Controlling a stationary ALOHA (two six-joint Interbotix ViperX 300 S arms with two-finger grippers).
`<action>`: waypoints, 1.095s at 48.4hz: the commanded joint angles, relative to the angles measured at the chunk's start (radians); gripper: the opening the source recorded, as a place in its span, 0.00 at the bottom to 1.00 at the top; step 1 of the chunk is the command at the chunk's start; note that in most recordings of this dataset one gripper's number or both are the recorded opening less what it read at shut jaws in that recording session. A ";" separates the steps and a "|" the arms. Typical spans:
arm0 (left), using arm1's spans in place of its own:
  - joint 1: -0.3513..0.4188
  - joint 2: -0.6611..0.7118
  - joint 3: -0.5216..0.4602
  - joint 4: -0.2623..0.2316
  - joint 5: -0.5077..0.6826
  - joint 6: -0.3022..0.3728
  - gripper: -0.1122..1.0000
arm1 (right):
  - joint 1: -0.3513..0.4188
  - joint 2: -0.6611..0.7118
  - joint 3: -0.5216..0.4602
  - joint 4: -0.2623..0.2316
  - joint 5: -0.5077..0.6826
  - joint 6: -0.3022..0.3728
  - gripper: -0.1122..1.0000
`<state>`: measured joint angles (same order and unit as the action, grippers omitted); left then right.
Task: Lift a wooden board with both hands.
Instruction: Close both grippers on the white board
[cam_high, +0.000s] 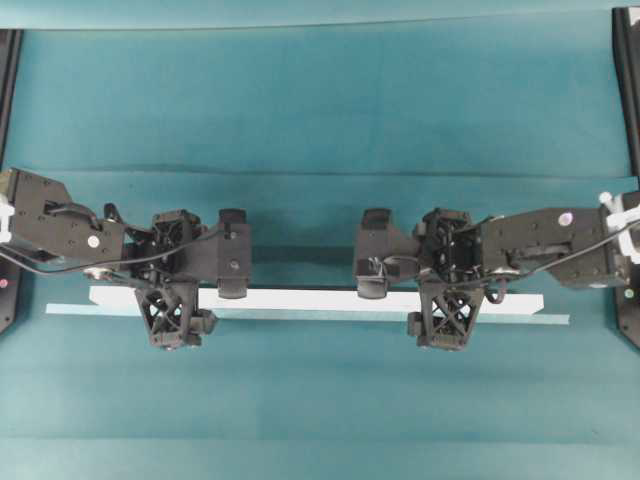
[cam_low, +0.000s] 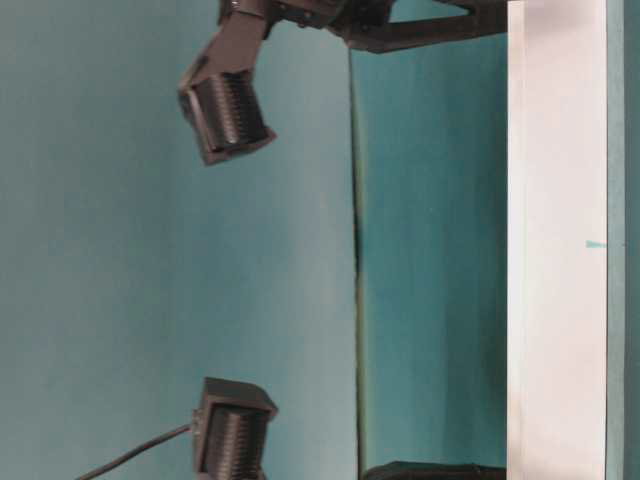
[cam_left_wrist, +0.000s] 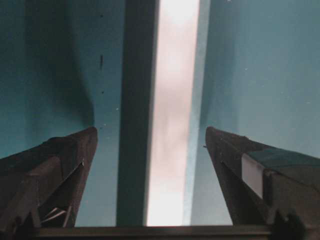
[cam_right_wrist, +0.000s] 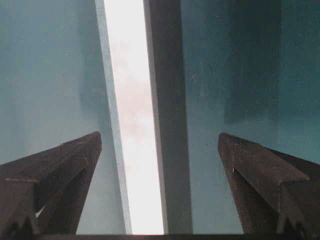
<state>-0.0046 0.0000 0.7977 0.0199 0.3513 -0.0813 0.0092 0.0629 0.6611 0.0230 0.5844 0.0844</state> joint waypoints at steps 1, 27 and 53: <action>0.000 0.002 -0.005 0.003 -0.005 0.003 0.95 | 0.003 0.011 -0.003 -0.002 -0.005 -0.011 0.95; -0.014 0.005 -0.006 0.002 0.002 0.000 0.95 | 0.008 0.015 0.011 0.000 0.006 -0.011 0.95; -0.014 -0.006 -0.017 0.003 0.040 0.006 0.95 | 0.009 0.015 0.011 0.000 0.041 -0.011 0.95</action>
<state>-0.0169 0.0077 0.7946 0.0199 0.3942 -0.0767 0.0153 0.0721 0.6734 0.0245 0.6259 0.0798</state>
